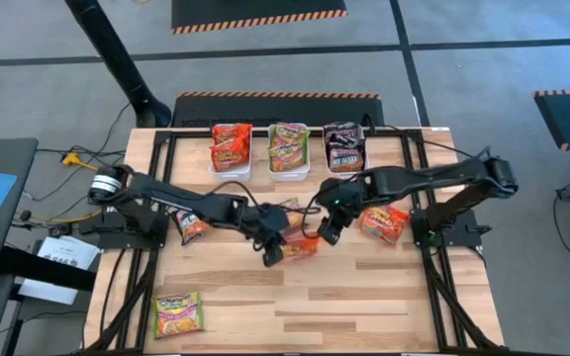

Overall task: Sort Maruchan noodles
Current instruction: Put the bottom orange noodle pack into the left white bin

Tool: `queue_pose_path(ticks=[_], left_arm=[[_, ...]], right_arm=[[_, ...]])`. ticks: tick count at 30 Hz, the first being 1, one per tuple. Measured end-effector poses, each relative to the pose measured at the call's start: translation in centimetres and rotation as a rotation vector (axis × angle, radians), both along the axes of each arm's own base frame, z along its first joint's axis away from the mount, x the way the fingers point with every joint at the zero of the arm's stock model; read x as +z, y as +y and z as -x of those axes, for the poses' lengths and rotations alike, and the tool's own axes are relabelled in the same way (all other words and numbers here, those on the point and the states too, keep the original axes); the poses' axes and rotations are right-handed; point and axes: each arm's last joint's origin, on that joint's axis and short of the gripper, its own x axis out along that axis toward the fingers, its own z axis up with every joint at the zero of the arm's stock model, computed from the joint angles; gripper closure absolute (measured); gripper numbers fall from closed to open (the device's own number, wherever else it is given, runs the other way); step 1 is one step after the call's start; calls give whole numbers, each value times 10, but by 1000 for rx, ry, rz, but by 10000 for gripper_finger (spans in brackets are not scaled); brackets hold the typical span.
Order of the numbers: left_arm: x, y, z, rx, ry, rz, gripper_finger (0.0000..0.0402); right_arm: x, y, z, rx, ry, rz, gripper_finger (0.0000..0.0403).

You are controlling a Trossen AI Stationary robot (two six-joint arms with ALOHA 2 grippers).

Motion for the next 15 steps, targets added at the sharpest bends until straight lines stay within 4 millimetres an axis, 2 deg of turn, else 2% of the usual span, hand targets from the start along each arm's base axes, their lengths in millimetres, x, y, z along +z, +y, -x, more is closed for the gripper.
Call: queue_pose_path(ticks=[7, 11, 15], left_arm=[[44, 32, 30, 75, -46, -106, 401], [69, 57, 54, 146, -62, -156, 401], [87, 85, 86, 258, -11, -263, 401]], right_arm=[[33, -19, 20, -57, -139, 84, 284], [41, -29, 30, -76, -160, 143, 284], [45, -39, 37, -73, -167, 188, 284]])
